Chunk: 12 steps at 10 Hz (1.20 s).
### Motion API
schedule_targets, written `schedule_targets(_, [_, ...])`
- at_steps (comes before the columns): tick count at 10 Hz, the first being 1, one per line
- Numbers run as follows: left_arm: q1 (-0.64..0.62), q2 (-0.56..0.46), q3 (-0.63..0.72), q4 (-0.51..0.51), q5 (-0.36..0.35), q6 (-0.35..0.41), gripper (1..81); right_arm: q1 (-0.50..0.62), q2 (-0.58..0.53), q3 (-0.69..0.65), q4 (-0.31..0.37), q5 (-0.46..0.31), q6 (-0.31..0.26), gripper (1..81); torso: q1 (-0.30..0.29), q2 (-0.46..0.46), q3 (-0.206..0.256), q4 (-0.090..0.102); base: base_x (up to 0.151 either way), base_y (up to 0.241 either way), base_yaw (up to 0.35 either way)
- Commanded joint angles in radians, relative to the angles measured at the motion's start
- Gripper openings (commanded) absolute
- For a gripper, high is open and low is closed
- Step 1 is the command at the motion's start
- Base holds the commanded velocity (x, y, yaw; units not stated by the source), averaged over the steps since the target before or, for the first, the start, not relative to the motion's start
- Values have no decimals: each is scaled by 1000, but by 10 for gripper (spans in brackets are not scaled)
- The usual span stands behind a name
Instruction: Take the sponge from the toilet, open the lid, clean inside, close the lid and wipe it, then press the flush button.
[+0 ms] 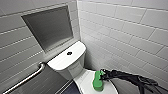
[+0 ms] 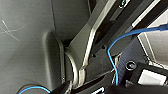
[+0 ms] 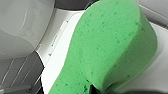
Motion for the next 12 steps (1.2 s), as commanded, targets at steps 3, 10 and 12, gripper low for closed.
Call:
schedule_targets(3, [14,-3,4,5,67,2,811,151,55,-20,-10,-62,20,10,0,0,-97,0,0,0,0])
schedule_targets(10, [14,4,-8,10,67,1,811,17,-34,30,-7,-25,23,10,0,1,-43,0,0,0,0])
schedule_targets(12, [14,9,-8,10,67,3,811,3,-103,85,4,-22,26,10,0,1,-43,0,0,0,0])
